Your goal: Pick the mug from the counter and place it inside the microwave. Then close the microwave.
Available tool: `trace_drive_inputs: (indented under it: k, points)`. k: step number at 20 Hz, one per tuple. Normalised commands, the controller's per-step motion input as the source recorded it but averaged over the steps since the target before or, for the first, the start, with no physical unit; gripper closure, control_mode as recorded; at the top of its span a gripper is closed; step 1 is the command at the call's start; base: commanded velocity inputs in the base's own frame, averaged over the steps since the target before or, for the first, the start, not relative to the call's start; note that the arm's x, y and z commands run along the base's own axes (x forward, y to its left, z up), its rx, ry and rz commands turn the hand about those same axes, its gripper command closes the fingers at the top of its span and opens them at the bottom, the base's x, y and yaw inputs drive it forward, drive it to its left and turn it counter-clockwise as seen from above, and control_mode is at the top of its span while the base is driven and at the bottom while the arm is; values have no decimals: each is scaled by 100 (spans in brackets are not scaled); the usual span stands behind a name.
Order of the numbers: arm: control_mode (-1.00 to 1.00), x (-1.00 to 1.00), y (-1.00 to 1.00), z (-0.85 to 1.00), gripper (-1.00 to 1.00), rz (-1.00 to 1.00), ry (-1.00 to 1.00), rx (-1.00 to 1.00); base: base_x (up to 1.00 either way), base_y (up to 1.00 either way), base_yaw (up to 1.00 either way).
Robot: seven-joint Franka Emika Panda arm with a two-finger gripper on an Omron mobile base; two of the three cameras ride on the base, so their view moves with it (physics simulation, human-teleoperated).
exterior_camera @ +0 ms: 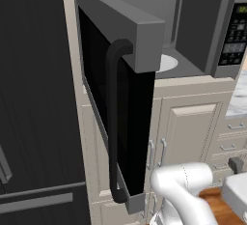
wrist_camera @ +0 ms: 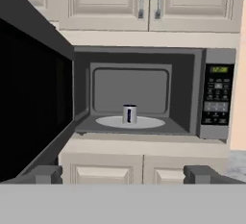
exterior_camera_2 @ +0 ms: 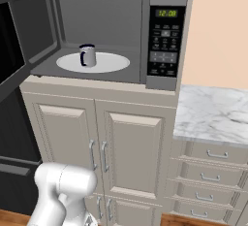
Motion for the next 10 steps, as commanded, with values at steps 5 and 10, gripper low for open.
trace_drive_inputs:
  k: [5, 10]
  points:
    - [-100, -29, 33, 1, -100, -10, -1, -5, 0, 0, 0]
    - [-100, -36, 26, -1, -100, -22, -4, -5, 0, 0, 0]
